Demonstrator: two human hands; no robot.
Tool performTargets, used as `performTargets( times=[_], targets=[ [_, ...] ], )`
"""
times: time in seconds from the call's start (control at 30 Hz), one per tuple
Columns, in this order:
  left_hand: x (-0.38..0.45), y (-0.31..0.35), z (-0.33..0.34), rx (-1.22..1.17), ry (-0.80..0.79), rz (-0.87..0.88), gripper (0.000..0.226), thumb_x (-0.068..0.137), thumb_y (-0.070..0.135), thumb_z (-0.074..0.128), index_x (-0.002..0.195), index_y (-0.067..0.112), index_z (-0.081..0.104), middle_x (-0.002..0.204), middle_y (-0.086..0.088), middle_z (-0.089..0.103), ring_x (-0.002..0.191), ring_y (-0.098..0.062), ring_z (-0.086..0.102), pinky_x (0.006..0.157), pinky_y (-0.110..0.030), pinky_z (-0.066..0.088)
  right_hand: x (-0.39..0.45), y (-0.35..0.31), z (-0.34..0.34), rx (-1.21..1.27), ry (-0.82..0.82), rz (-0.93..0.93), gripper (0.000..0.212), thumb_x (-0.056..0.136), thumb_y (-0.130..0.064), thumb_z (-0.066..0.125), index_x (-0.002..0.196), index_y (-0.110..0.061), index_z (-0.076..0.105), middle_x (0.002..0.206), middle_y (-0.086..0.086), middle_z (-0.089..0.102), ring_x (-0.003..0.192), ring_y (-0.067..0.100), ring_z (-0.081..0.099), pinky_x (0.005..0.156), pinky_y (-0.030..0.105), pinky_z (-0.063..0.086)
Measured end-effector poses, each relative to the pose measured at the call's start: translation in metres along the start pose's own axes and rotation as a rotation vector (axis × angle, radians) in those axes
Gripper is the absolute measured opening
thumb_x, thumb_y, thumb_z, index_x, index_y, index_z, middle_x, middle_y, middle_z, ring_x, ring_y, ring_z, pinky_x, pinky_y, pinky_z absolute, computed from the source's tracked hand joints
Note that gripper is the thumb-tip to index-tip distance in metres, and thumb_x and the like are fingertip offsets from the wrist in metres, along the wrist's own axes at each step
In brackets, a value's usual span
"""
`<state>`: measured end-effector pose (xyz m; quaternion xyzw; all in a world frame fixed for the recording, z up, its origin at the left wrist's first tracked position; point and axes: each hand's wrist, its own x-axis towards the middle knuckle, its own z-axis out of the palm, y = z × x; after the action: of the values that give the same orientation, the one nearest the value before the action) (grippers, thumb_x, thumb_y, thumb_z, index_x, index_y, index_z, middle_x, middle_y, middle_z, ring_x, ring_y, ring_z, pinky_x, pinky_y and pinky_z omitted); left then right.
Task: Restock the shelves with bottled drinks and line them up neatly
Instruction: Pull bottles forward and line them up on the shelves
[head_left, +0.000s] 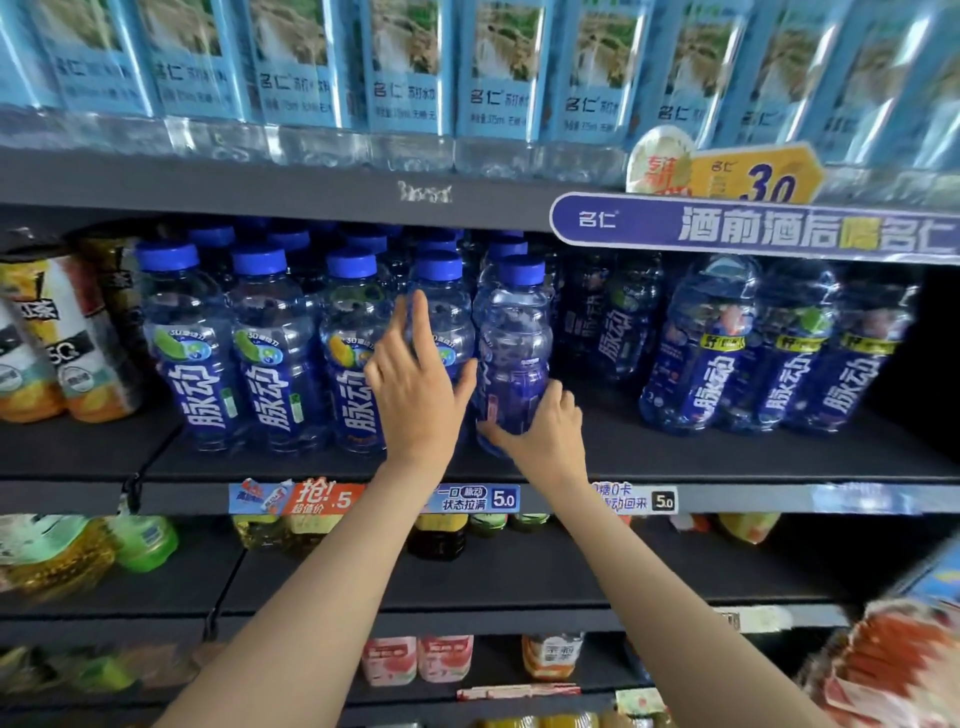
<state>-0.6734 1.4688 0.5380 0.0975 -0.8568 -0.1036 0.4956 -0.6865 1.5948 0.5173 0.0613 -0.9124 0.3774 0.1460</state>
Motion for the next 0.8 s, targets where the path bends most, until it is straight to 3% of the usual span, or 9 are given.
performTargets(
  times=[0.17, 0.33, 0.47, 0.57, 0.8],
  targets=[
    [0.0, 0.0, 0.001, -0.004, 0.0, 0.014, 0.077, 0.078, 0.045, 0.057, 0.137, 0.005, 0.028, 0.131, -0.02, 0.05, 0.113, -0.034, 0.055, 0.088, -0.041, 0.046, -0.004, -0.003, 0.007, -0.003, 0.034, 0.0, 0.066, 0.073, -0.044, 0.074, 0.116, -0.005, 0.041, 0.117, 0.007, 0.045, 0.113, 0.023, 0.04, 0.079, 0.028, 0.039],
    [0.0, 0.001, 0.003, -0.009, -0.003, 0.012, 0.078, 0.078, 0.044, 0.058, 0.138, 0.005, 0.026, 0.132, -0.021, 0.049, 0.113, -0.035, 0.054, 0.088, -0.043, 0.046, 0.004, 0.01, -0.006, 0.205, -0.157, -0.023, 0.055, 0.07, -0.028, 0.077, 0.107, -0.014, 0.038, 0.103, 0.001, 0.051, 0.104, 0.022, 0.05, 0.081, 0.028, 0.042],
    [0.0, 0.001, 0.003, 0.0, -0.004, 0.005, 0.078, 0.077, 0.041, 0.058, 0.137, 0.004, 0.027, 0.132, -0.021, 0.049, 0.113, -0.035, 0.054, 0.088, -0.043, 0.046, 0.008, 0.017, -0.015, 0.343, -0.294, 0.006, 0.06, 0.074, -0.015, 0.075, 0.122, -0.013, 0.038, 0.105, -0.004, 0.056, 0.096, 0.013, 0.056, 0.087, 0.028, 0.046],
    [0.0, 0.001, 0.002, 0.003, -0.011, 0.003, 0.078, 0.077, 0.042, 0.058, 0.138, 0.005, 0.026, 0.132, -0.021, 0.049, 0.114, -0.034, 0.053, 0.089, -0.043, 0.045, 0.015, 0.025, -0.019, 0.441, -0.4, 0.039, 0.056, 0.075, -0.008, 0.073, 0.122, -0.015, 0.043, 0.112, -0.002, 0.06, 0.101, 0.013, 0.058, 0.096, 0.035, 0.047],
    [0.0, 0.004, -0.001, -0.001, -0.04, -0.017, 0.077, 0.079, 0.043, 0.057, 0.139, 0.006, 0.025, 0.133, -0.02, 0.048, 0.116, -0.034, 0.052, 0.09, -0.043, 0.045, 0.021, 0.034, -0.016, 0.406, -0.389, 0.022, 0.038, 0.078, -0.016, 0.071, 0.11, -0.026, 0.055, 0.121, 0.006, 0.053, 0.105, 0.017, 0.056, 0.095, 0.033, 0.045]
  ],
)
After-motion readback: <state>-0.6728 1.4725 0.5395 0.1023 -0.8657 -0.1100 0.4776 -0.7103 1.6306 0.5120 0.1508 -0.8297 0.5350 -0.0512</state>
